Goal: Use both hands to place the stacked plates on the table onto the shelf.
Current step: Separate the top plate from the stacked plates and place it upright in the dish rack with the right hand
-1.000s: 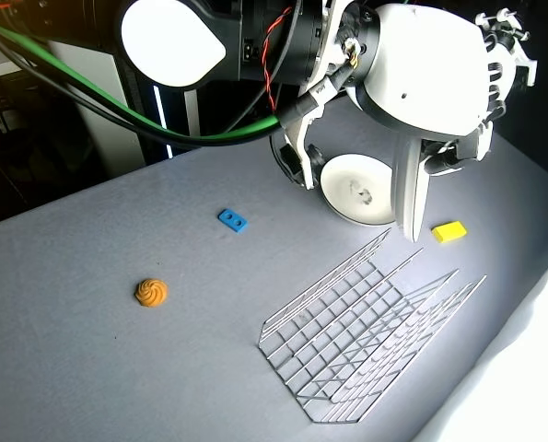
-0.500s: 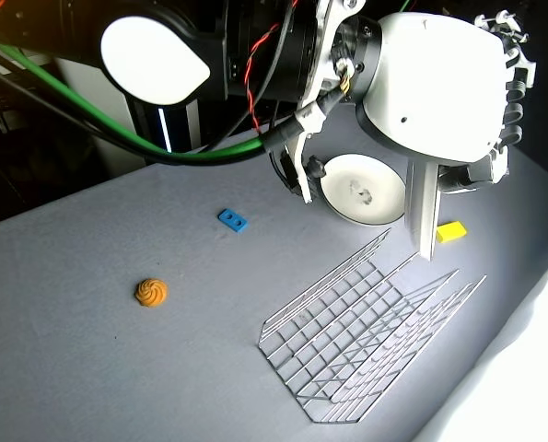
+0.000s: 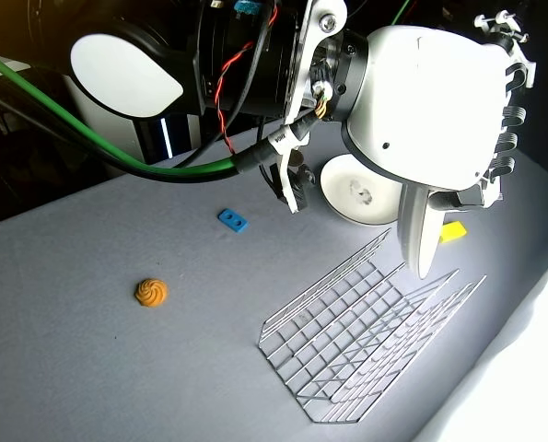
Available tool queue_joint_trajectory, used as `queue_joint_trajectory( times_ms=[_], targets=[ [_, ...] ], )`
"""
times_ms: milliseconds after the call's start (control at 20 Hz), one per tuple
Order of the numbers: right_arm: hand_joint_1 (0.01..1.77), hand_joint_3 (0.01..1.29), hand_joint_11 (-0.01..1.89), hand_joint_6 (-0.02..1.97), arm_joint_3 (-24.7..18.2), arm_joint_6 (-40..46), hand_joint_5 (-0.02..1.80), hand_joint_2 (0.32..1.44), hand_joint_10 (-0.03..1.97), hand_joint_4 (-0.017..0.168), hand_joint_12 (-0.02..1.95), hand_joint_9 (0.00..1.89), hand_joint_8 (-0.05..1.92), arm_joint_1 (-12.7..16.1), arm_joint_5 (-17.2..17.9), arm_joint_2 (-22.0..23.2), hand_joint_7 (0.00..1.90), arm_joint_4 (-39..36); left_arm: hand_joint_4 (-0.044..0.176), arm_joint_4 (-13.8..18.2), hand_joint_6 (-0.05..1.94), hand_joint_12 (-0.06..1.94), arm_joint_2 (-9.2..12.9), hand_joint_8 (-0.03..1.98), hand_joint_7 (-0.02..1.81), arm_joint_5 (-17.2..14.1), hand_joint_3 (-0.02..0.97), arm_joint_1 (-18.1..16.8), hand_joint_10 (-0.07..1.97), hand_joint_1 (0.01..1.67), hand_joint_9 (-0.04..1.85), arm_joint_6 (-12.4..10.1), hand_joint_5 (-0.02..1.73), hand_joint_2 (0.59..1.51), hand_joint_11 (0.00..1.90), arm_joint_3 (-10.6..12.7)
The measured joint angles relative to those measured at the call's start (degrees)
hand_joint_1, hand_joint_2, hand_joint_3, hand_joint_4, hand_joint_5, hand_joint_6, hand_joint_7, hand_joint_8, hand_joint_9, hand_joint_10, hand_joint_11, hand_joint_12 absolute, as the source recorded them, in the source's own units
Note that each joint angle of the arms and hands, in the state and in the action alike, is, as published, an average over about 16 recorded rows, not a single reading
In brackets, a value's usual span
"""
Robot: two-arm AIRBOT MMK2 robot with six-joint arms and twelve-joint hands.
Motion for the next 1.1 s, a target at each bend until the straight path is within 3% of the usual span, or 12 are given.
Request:
queue_joint_trajectory(
  times_ms=[600,1100],
  targets=[
    [1.24,0.01,0.82,0.78,2.52,-5.07,0.98,1.00,0.16,-0.007,1.07,1.31,0.80,-0.62,-0.42,0.67,1.14,12.00,0.001,0.24,0.02,0.02,-2.35,0.00,0.02,0.47,0.015,3.00,0.02,0.01,0.02,0.52,0.02,1.042,0.01,-0.33],
    [1.24,0.01,0.82,0.76,5.71,-6.52,0.98,1.00,0.13,-0.007,1.06,1.31,0.81,-1.53,-2.59,0.88,1.13,17.71,0.000,0.08,0.02,0.02,-4.99,0.00,0.01,1.15,0.015,5.80,0.02,0.01,0.02,1.97,0.02,1.048,0.01,0.33]
  ],
)
